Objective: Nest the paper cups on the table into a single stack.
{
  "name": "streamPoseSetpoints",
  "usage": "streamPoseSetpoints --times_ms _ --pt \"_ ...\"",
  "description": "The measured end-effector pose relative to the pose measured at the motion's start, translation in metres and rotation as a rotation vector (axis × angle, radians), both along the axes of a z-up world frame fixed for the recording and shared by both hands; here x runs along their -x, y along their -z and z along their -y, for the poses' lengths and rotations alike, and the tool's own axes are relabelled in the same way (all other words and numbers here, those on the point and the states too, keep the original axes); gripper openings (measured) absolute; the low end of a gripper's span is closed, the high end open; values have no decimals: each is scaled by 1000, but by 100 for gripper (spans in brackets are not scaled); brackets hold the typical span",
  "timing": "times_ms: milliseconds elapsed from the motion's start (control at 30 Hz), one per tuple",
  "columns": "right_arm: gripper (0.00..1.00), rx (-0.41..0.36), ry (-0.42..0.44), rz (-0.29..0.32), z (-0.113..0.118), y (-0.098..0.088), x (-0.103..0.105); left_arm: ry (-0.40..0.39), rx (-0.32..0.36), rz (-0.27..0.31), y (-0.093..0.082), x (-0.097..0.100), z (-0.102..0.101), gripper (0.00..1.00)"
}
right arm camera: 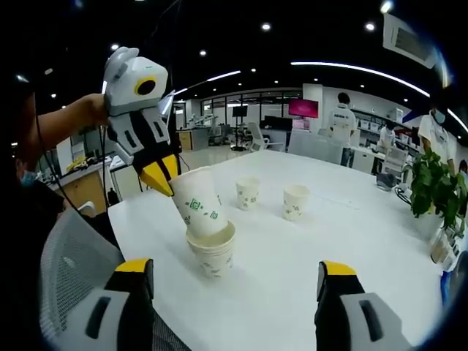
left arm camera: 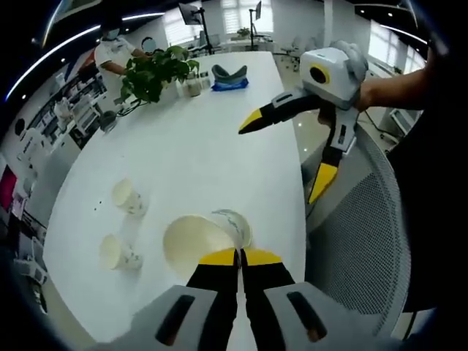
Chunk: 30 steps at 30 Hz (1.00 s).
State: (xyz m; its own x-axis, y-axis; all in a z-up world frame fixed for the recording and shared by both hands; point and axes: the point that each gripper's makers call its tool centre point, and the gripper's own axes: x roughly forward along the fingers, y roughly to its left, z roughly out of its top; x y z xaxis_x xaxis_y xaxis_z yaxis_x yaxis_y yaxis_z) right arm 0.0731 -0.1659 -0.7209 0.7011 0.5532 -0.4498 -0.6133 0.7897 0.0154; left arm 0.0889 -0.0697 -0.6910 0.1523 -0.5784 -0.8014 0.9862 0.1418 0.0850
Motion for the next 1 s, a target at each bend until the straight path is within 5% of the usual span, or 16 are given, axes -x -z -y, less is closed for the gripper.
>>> streamPoseSetpoints --times_ms 1000 --pt "94 -4 4 -15 2 5 -1 58 -57 -32 39 -12 15 0"
